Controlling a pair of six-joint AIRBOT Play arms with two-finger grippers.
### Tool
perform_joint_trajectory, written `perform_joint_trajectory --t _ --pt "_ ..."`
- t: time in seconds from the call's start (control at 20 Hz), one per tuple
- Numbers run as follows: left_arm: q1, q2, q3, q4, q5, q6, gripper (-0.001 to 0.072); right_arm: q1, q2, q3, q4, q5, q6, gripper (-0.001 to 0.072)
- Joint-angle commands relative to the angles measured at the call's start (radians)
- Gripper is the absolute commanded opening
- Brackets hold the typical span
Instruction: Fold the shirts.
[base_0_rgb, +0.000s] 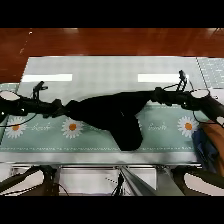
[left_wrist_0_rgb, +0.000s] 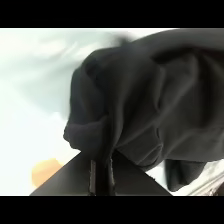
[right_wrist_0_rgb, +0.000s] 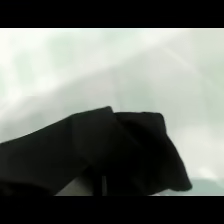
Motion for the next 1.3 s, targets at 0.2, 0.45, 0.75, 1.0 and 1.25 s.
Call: perform_joint_trajectory --t 0.2,0.45,0.75,1.0,1.25 --pt "0.000 0.169 0.512 -0.001 -0.050 -0.001 0.0034 -0.033 0.272 0.288 -0.071 0.054 -0.081 0.0030" --pt "0.000 0.231 1.021 -0.005 -0.050 -0.005 0.0033 -0.033 0.401 0.528 -0.153 0.053 -0.016 0.0030" --pt "0.000 0.282 1.339 -0.011 -0.051 -0.061 0.0033 -0.033 0.520 0.747 -0.277 0.082 0.071 0.0030" --pt "0.000 0.380 1.335 -0.010 -0.192 -0.157 0.0033 -0.033 0.619 0.861 -0.586 0.150 0.239 0.0030" --pt "0.000 0.403 1.324 -0.009 -0.473 -0.273 0.0033 -0.033 0.644 0.924 -0.820 0.339 0.325 0.0030"
